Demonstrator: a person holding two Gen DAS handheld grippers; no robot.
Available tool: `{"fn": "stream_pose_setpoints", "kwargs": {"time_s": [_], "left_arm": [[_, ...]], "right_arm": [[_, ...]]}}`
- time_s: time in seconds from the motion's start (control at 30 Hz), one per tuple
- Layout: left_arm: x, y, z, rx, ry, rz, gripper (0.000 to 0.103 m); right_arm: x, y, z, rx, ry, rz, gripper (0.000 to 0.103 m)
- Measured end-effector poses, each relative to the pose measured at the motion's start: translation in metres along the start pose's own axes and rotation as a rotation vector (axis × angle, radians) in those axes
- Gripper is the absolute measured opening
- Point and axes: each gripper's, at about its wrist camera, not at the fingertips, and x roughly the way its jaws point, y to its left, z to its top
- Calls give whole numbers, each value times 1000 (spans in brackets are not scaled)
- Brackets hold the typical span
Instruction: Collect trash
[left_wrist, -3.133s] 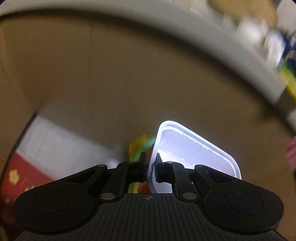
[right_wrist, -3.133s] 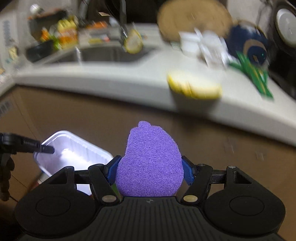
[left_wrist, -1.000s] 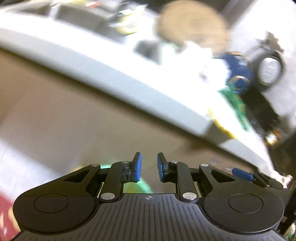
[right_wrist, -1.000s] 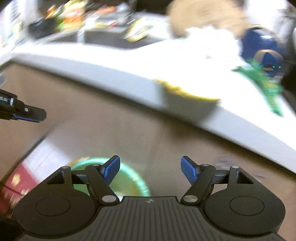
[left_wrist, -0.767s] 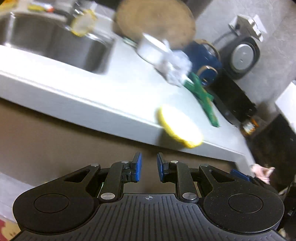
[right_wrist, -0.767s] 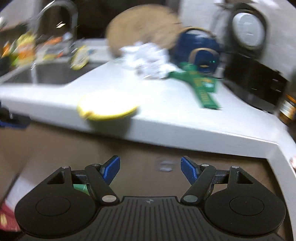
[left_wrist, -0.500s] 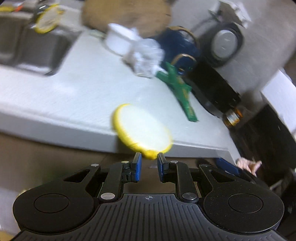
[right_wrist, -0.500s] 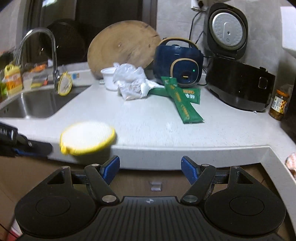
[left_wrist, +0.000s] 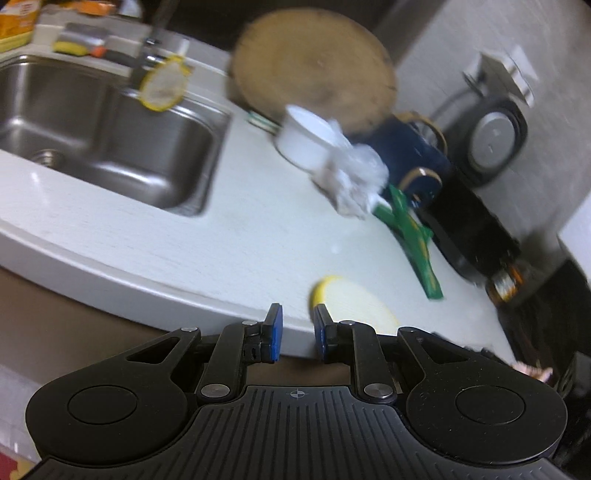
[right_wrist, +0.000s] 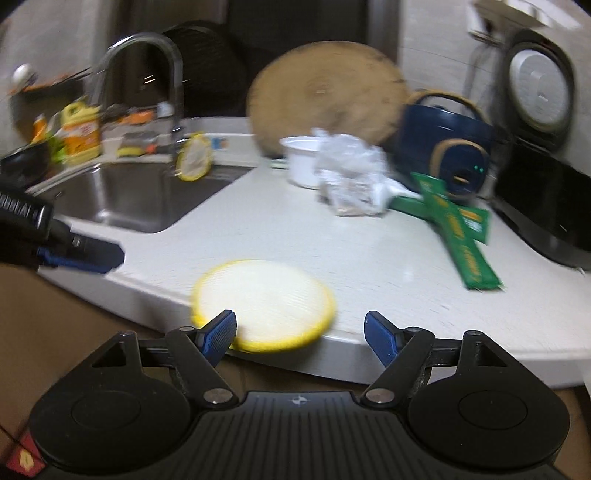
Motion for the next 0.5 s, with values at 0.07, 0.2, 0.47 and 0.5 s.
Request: {"fn": "stream_pose_setpoints", "kwargs": {"time_s": [0.07,0.2,0.47,0.5], "left_arm": [[-5,5,4,-12,-20,6,21],[0,8,9,-6,-9,24,21],[32,-9,17,63,67,-1,21],[35,-12,17,75,74,-7,21]], "right_arm": [[5,10,3,-51,7,25,77],[18,25,6,-131,16,40,77],[38,-6,15,-147,-26,-55,79],[43,-14,17,-125,-11,-68,79]]}}
